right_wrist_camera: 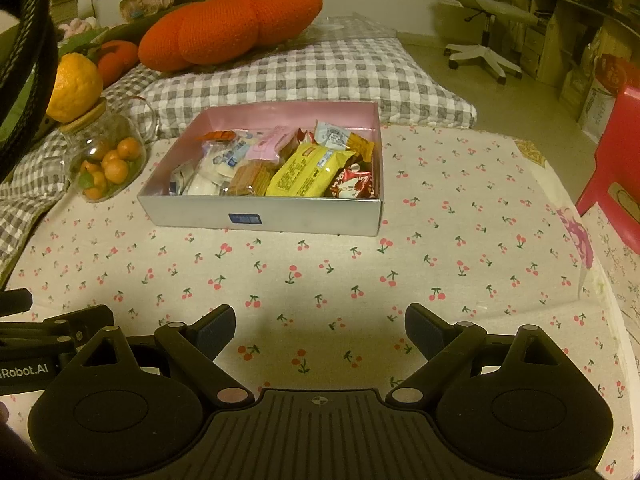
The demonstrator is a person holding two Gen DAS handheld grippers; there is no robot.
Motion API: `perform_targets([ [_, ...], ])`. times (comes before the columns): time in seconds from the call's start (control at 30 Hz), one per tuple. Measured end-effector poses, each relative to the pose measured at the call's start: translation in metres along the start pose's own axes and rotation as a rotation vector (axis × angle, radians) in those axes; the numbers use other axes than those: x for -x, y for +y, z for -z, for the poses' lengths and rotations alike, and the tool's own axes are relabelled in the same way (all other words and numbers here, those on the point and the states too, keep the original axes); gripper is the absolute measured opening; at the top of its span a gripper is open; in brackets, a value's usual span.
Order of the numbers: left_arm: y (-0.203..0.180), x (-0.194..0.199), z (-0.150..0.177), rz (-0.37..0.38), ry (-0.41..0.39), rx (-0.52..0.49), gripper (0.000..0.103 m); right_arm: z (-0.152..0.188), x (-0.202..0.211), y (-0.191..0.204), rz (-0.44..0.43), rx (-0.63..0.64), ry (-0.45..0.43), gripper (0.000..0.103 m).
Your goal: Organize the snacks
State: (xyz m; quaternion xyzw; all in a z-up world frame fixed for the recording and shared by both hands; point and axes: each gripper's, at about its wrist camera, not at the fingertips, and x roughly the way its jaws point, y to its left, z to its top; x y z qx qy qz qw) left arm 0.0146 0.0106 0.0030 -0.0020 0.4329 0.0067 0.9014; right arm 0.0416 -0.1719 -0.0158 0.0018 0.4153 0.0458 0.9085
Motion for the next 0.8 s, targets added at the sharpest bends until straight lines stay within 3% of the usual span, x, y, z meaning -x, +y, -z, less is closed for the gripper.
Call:
perform_targets([
  [0.8,0.0002,0.0001,0.0001,0.012,0.001,-0.007,0.103,-0.0001,-0.0017,0.0000,0.009,0.007,0.007,0.094],
])
